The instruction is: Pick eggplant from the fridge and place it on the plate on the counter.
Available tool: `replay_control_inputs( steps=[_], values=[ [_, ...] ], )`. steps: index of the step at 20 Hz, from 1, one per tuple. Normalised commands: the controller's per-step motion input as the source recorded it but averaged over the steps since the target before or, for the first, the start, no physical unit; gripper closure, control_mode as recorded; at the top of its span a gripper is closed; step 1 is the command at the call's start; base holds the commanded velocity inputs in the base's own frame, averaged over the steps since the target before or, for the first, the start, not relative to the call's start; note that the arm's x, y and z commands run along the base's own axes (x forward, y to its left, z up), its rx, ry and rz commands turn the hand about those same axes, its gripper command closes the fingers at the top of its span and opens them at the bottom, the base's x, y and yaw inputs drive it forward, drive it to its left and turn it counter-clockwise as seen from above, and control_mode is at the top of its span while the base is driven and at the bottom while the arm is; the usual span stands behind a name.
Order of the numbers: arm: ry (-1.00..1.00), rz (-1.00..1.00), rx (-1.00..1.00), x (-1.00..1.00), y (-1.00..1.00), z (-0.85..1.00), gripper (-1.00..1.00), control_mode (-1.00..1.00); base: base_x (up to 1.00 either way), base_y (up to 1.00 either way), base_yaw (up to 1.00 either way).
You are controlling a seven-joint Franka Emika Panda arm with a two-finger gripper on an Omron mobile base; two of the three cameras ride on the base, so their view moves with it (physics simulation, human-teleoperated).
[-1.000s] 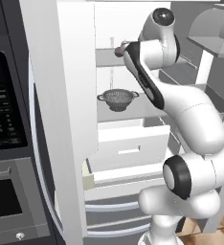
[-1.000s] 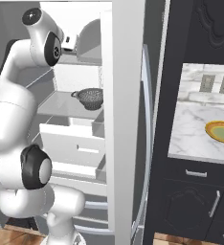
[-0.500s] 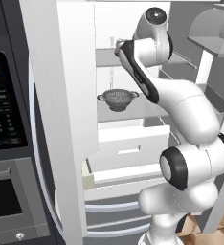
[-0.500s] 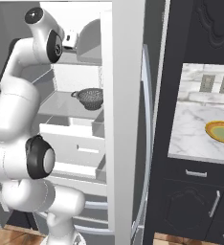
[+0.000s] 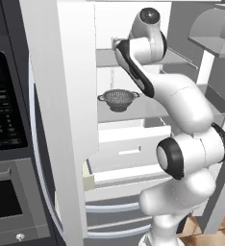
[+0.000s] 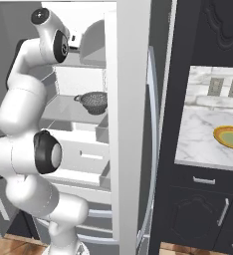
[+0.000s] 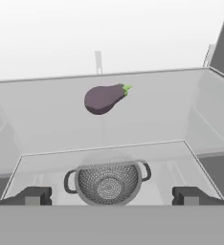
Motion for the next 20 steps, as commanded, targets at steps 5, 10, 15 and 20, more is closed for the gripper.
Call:
replay_control_inputs(
  steps=[5,10,15,20],
  values=[
    [0.0,0.0,0.0,0.39,0.11,-0.06,-1.0,-1.0,0.0,0.0,0.0],
    [0.0,-0.02,0.0,0.41,0.06,-0.09,-1.0,-1.0,0.0,0.0,0.0],
    [0.0,-0.07,0.0,0.46,0.0,-0.1,-1.0,-1.0,0.0,0.0,0.0],
    [0.0,-0.07,0.0,0.44,0.05,-0.08,-1.0,-1.0,0.0,0.0,0.0]
  ],
)
